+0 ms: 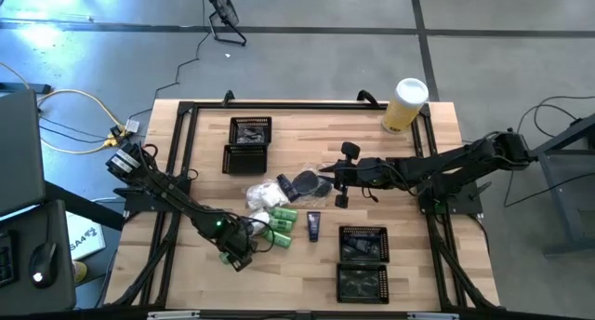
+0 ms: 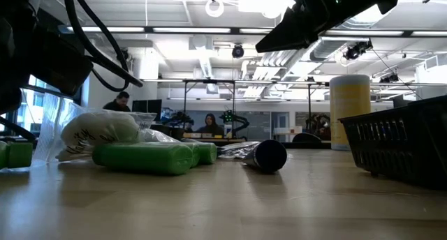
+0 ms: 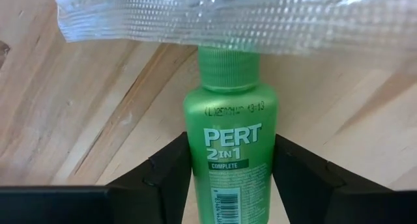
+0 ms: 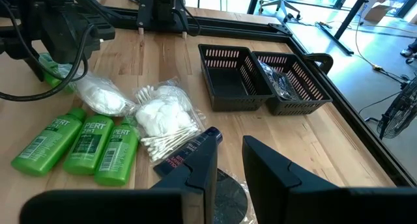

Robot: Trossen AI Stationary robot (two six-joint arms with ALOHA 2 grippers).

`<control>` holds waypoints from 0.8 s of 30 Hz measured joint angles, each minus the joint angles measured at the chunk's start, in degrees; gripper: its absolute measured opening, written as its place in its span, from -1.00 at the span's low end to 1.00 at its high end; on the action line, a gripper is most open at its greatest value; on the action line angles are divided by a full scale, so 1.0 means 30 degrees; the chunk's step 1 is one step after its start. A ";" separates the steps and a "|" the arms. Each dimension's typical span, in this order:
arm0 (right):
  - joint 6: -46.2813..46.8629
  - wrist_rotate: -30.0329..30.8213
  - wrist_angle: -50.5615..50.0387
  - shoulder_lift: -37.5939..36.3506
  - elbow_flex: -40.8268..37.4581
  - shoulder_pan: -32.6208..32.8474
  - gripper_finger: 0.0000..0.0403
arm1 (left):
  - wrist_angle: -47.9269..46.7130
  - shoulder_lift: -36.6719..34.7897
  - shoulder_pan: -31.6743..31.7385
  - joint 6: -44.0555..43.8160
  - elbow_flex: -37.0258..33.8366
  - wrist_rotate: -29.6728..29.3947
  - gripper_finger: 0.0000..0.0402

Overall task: Pick & Place Travel size toiletries
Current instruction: Put the green shampoo into the bottom black basket

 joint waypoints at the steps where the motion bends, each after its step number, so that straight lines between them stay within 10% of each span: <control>1: 0.0000 0.0000 0.0000 0.0000 0.0000 -0.0002 -0.67 | -0.0007 0.0000 0.0000 0.0000 0.0000 0.0000 -0.07; 24: -0.0495 0.0000 0.0074 0.0000 0.0000 0.0003 -0.67 | -0.0060 -0.3629 -0.0007 0.2664 -0.0029 -0.3085 -0.07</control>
